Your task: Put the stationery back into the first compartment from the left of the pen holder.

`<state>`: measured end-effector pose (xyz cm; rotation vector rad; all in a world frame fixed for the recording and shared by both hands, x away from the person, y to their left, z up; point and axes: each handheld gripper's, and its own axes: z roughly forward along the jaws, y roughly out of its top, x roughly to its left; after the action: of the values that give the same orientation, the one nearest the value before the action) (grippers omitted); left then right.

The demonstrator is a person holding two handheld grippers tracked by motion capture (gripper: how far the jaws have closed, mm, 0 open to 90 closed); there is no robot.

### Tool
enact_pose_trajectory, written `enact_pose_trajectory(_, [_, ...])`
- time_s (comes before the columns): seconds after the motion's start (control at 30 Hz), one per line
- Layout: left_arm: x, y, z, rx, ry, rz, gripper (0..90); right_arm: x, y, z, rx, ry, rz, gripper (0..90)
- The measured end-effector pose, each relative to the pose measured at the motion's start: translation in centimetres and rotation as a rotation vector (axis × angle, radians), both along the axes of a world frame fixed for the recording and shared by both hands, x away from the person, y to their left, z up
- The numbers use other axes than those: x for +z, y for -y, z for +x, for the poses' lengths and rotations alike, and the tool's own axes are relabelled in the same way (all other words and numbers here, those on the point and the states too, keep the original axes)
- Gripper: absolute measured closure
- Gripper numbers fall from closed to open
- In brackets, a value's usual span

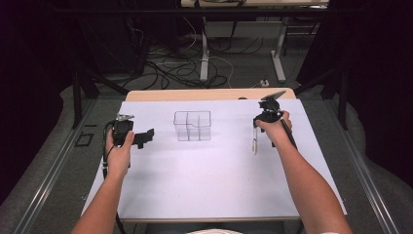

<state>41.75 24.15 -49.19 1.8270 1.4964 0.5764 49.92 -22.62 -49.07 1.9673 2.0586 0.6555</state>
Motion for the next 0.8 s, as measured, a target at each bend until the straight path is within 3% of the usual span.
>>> enact_pose_trajectory(0.53, [-0.6,0.0,0.1,0.023,-0.069,-0.016,7.2,-1.7,-0.2,1.2,-0.035,-0.053,-0.004,67.5])
enact_pose_trajectory(0.6, [-0.6,0.0,0.1,0.021,-0.068,-0.023,7.2,-1.8,-0.1,1.3,-0.040,-0.071,-0.010,68.2])
enact_pose_trajectory(0.67, [-0.6,0.0,0.1,0.019,-0.067,-0.026,7.2,-2.1,-0.2,1.5,-0.055,-0.070,0.015,69.4])
enact_pose_trajectory(0.8, [-0.5,0.0,0.1,0.014,-0.065,-0.030,7.2,-2.4,-0.1,1.7,-0.066,-0.097,0.001,71.0])
